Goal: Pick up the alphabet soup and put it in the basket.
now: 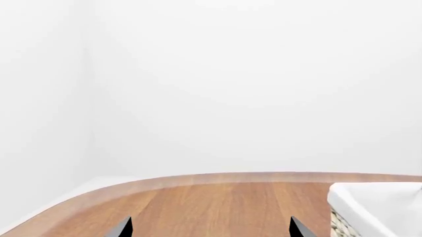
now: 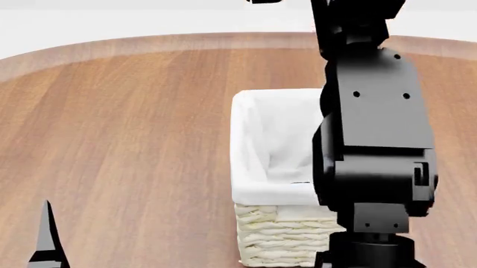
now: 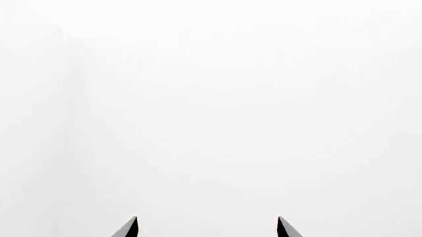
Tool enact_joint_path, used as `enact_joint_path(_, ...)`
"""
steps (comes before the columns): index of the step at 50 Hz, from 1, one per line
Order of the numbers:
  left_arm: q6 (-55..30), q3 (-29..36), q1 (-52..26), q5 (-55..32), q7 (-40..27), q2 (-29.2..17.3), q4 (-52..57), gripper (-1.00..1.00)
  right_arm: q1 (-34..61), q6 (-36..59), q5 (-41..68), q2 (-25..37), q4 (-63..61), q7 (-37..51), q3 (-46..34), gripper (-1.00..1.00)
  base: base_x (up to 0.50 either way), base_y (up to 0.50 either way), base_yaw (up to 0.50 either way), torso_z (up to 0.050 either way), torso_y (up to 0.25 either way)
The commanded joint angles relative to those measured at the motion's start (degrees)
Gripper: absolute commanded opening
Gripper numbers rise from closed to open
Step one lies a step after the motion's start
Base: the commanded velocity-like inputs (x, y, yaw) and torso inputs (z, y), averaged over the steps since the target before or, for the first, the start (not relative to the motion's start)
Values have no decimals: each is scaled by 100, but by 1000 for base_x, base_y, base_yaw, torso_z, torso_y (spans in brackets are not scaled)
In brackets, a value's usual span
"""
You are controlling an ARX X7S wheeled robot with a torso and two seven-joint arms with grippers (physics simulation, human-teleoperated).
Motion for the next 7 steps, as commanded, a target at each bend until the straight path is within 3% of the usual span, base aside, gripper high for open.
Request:
enact_joint_path(1,7,15,4,-10,-19,-16,18,100,-572,1435,499,92,-3830,320,26,100,0,0,0,0,0)
enact_joint_path(7,-9,12,9,-28,-32,-30,53,100,-371,2284,1172,38,-5461,565,152,100,0,0,0,0,0)
